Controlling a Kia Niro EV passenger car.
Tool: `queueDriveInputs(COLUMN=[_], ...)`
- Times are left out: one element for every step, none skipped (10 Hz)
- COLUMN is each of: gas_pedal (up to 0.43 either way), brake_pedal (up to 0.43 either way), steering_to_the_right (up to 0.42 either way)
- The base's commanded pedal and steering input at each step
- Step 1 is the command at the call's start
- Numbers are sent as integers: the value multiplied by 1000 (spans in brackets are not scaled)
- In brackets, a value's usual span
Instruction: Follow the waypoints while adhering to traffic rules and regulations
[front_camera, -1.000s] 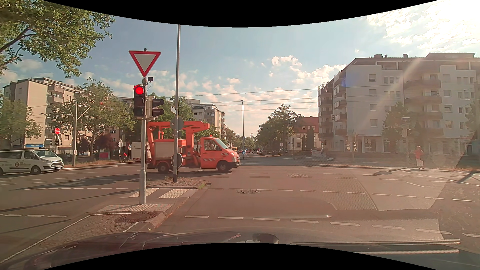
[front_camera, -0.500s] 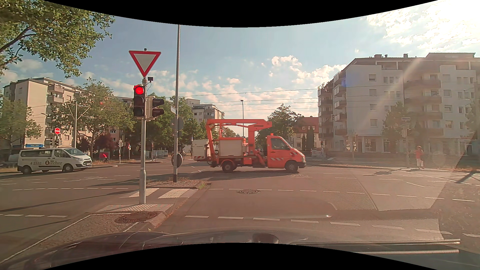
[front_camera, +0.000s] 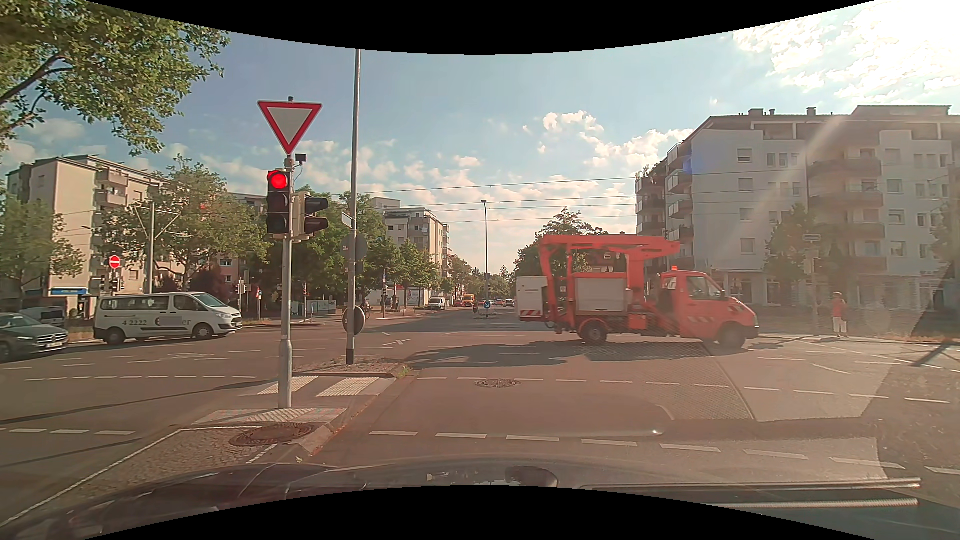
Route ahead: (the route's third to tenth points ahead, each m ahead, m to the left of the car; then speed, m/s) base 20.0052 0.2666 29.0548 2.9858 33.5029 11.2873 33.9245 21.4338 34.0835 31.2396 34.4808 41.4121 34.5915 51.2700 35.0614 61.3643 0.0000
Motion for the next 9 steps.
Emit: queueDriveInputs(gas_pedal=[0,0,0,0,0,0,0,0,0], brake_pedal=[226,226,226,226,220,226,220,226,226], steering_to_the_right=[3,3,3,3,3,3,3,3,3])
